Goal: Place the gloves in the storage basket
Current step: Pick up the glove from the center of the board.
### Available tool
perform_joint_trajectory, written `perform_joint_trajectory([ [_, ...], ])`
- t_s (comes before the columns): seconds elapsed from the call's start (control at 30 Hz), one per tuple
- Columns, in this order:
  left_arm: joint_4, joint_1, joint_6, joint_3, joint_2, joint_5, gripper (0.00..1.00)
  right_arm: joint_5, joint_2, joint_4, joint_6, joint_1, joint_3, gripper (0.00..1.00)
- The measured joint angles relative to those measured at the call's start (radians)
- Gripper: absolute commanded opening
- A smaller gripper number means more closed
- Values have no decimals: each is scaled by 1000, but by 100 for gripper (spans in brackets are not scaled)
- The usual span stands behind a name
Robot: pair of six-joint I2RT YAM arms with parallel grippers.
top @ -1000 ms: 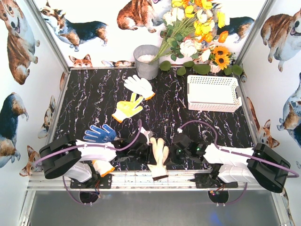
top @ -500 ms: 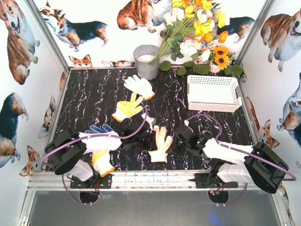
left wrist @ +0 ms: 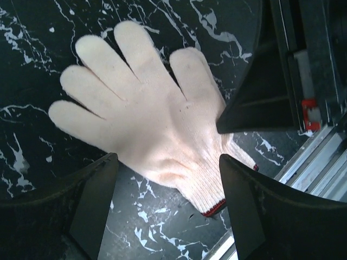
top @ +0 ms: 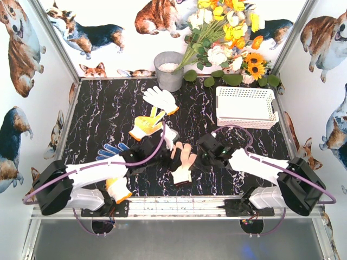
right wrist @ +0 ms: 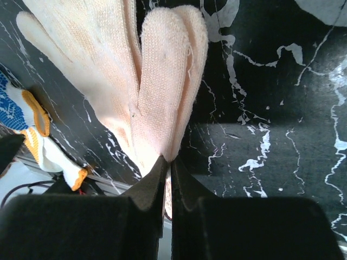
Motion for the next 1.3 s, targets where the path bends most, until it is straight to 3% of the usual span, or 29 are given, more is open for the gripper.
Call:
perform_joint_trajectory([
  [0.4, 77, -243, 13, -133, -97, -245, 100, -76, 69, -79, 122, -34, 83, 0],
  [0.7, 130, -414, 90, -134, -16, -370, 100, -86, 100, -103, 187, -38, 107, 0],
  [1.03, 138, -457, 201, -95, 145, -446, 100, -98, 104, -102, 225, -38, 108, 0],
  [1.13, 142, -459, 225, -90, 163, -465, 88, -99, 104, -101, 232, -39, 108, 0],
  [1.3, 159, -460, 248, -87, 193, -489, 51, -107, 103, -97, 244, -39, 108, 0],
])
